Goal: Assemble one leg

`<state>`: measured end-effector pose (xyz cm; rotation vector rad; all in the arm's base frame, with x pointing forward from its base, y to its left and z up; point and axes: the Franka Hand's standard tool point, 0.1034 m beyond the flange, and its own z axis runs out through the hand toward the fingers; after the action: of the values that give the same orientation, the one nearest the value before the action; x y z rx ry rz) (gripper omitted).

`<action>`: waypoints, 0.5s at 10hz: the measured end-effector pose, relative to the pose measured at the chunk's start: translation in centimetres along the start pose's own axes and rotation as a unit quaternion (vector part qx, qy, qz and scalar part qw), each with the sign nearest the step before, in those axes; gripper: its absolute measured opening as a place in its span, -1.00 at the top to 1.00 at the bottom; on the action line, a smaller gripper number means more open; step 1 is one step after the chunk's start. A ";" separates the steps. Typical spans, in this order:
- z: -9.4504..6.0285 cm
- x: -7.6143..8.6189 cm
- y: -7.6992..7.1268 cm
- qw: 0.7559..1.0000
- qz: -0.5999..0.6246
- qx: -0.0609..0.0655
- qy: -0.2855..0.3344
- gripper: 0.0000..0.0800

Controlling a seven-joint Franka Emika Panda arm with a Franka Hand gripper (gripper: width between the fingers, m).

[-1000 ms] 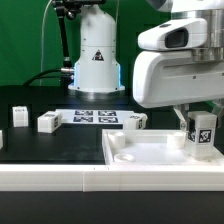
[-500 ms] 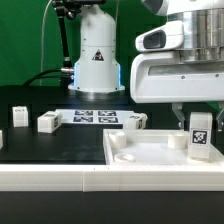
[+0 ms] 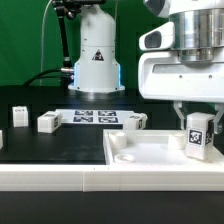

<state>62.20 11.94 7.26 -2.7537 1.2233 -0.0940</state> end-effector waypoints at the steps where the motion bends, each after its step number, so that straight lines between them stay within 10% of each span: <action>1: 0.0 0.0 0.0 1.000 -0.025 -0.001 -0.001 0.21; 2: -0.1 0.0 -0.1 0.999 -0.052 -0.002 -0.003 -0.23; 5: -0.4 -0.1 -0.3 0.990 -0.140 -0.011 -0.014 -0.60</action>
Offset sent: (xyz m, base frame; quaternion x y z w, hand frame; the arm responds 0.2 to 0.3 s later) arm 0.0040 0.0032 0.0051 -0.0105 -0.0086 -0.1148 0.9933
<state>62.30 12.23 7.68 -2.9171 0.8270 -0.0691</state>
